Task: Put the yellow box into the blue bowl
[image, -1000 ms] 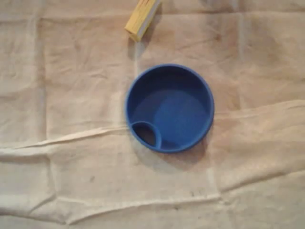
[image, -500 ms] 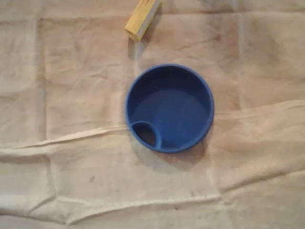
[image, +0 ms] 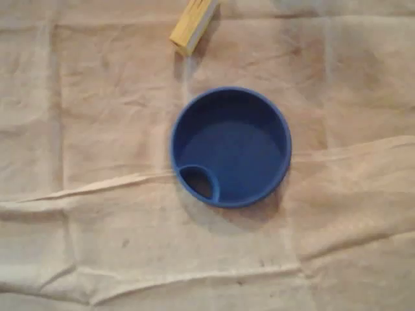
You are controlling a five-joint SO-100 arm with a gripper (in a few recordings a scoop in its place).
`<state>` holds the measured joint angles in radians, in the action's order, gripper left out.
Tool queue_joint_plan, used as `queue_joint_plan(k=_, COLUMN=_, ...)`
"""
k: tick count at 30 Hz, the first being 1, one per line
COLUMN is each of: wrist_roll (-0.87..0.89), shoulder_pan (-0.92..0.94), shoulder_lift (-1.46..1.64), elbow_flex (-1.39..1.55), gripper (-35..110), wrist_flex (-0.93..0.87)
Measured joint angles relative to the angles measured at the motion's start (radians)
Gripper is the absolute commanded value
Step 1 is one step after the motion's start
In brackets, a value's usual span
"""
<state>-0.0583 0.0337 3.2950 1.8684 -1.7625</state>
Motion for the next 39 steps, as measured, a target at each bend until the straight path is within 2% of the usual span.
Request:
queue_joint_plan(k=7, wrist_roll=-0.133, shoulder_pan=0.003, shoulder_lift=-0.061, elbow_flex=-0.003, gripper=0, wrist_flex=0.0)
queue_joint_plan(k=19, wrist_roll=-0.414, shoulder_pan=0.002, shoulder_lift=-0.428, elbow_flex=-0.13, gripper=0, wrist_flex=0.0)
queue_joint_plan(k=27, wrist_roll=-0.712, shoulder_pan=0.034, shoulder_lift=-0.689, elbow_flex=-0.183, gripper=0, wrist_flex=0.0)
queue_joint_plan(k=39, wrist_roll=-1.289, shoulder_pan=0.344, shoulder_lift=-0.896, elbow_flex=-0.19, gripper=0, wrist_flex=0.0)
